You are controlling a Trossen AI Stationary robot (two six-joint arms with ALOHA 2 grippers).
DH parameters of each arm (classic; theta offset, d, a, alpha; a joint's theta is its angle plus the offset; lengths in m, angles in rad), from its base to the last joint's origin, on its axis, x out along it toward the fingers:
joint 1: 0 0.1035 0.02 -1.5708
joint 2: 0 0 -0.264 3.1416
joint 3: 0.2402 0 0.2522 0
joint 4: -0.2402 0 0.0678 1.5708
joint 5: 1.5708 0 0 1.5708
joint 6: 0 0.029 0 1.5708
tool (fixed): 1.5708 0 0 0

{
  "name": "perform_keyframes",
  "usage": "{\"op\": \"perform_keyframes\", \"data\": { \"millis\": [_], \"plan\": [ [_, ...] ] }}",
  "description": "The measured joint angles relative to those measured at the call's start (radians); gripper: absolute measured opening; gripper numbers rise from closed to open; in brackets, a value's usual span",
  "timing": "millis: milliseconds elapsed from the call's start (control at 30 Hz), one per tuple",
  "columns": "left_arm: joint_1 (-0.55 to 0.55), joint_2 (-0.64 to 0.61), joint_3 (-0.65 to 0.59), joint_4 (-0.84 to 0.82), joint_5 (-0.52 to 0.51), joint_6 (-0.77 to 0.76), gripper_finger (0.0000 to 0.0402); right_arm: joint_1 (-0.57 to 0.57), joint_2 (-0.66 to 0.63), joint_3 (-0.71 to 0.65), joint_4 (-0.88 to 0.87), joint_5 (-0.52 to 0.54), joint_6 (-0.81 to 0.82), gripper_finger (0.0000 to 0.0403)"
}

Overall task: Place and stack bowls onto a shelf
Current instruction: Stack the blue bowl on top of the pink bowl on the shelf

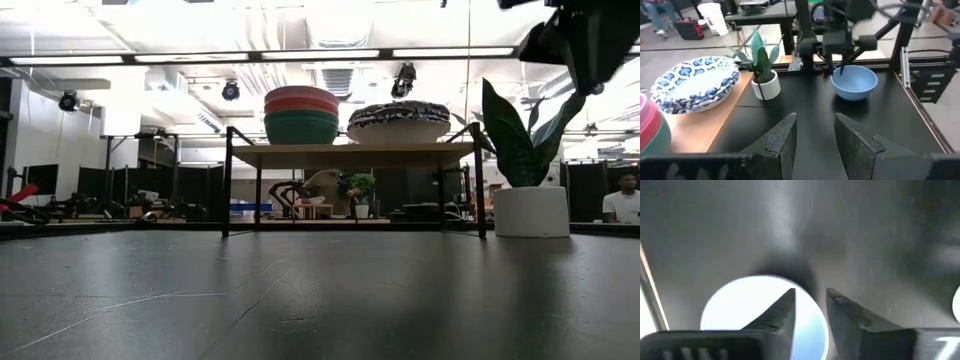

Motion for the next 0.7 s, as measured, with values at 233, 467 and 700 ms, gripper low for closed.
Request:
{"op": "perform_keyframes", "data": {
  "millis": [233,467,700],
  "plan": [
    [0.0,-0.024,-0.017,0.001,-0.008,0.003,0.0115,0.001,0.158,0.022,-0.101,-0.084,-0.134,0.018],
    [0.0,-0.027,-0.017,-0.01,-0.008,0.007,0.0115,0.0,0.258,0.002,-0.105,-0.089,-0.228,0.0177],
    [0.0,-0.027,-0.017,-0.017,-0.008,0.012,0.0115,0.0,0.312,-0.007,-0.093,-0.081,-0.289,0.0134]
  ]
}}
